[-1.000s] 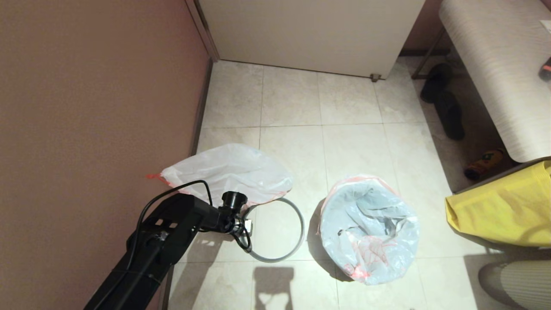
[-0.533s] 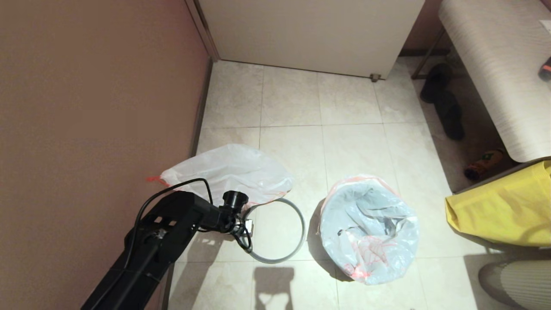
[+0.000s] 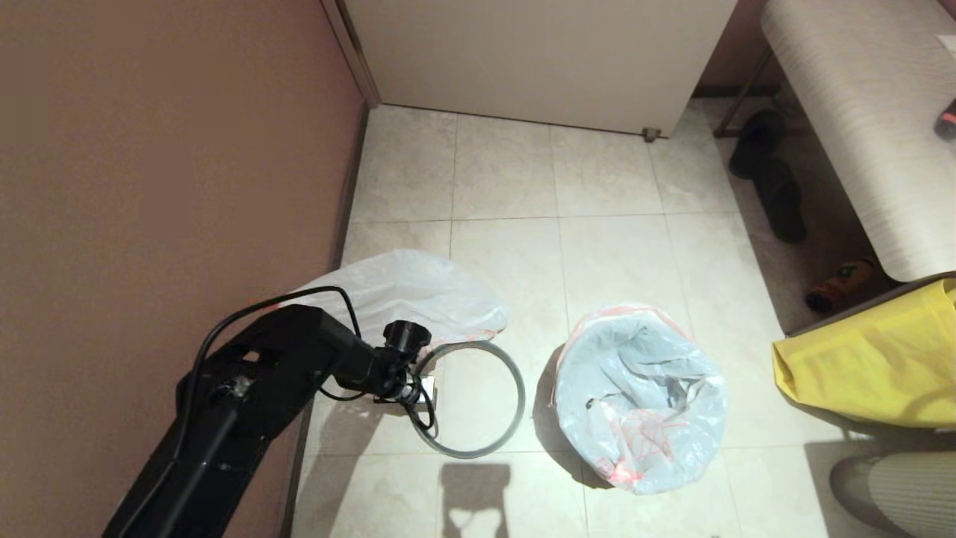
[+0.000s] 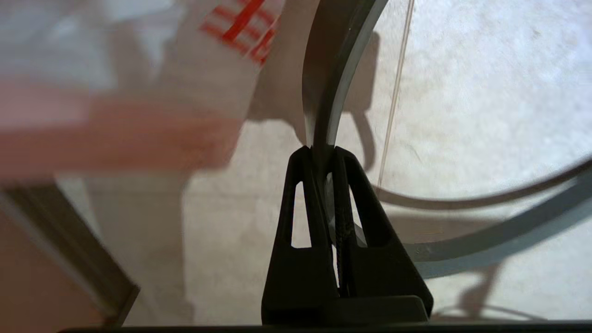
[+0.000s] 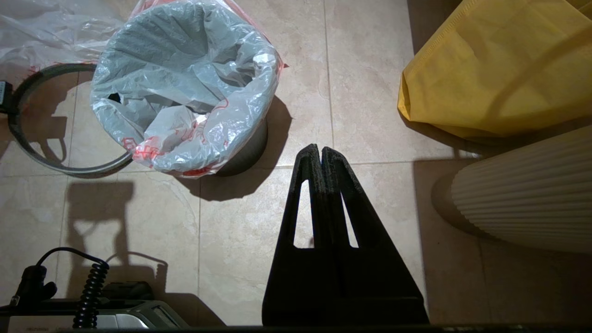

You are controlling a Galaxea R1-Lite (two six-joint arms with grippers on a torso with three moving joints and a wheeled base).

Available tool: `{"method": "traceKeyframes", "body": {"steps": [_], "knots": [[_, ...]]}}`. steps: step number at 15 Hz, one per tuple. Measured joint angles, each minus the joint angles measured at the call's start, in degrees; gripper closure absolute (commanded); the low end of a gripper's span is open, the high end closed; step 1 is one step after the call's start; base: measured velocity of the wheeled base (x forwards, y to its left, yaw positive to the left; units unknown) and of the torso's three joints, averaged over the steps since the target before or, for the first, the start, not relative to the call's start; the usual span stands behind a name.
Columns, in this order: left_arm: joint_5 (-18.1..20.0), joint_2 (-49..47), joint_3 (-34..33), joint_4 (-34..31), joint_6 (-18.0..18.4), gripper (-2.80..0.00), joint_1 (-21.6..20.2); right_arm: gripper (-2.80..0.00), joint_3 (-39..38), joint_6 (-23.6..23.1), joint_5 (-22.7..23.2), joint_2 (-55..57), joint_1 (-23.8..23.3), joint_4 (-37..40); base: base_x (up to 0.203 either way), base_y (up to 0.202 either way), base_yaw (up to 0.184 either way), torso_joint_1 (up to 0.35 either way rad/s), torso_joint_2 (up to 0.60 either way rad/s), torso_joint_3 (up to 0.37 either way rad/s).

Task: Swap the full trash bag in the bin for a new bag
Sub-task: Place the trash can ring on the trash can

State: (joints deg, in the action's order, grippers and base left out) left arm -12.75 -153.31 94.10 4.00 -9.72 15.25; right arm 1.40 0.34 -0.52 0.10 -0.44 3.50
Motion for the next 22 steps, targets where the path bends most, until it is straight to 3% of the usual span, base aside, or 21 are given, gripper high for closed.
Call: {"method": "traceKeyframes", "body": {"steps": [6,9,17,22], "knots": [[-0.89,16.58,-22.56,6.06,-1.10,0.00,0.49,0.00,0.00,-0.01,0.00,0.00,0.00,0.00,0.000,0.000,0.000,0.000,0.00,0.000],[-0.94,23.99,-29.70,7.34,-1.16,0.00,0.95,0.00,0.00,0.00,0.00,0.00,0.00,0.00,0.000,0.000,0.000,0.000,0.00,0.000],[-0.96,43.27,-38.85,5.18,-1.19,0.00,3.11,0.00,0.02,-0.01,0.01,0.00,0.00,0.00,0.000,0.000,0.000,0.000,0.00,0.000],[0.94,57.03,-40.72,-4.96,-3.14,0.00,5.13,0.00,0.00,-0.01,0.00,0.00,0.00,0.00,0.000,0.000,0.000,0.000,0.00,0.000]]}}
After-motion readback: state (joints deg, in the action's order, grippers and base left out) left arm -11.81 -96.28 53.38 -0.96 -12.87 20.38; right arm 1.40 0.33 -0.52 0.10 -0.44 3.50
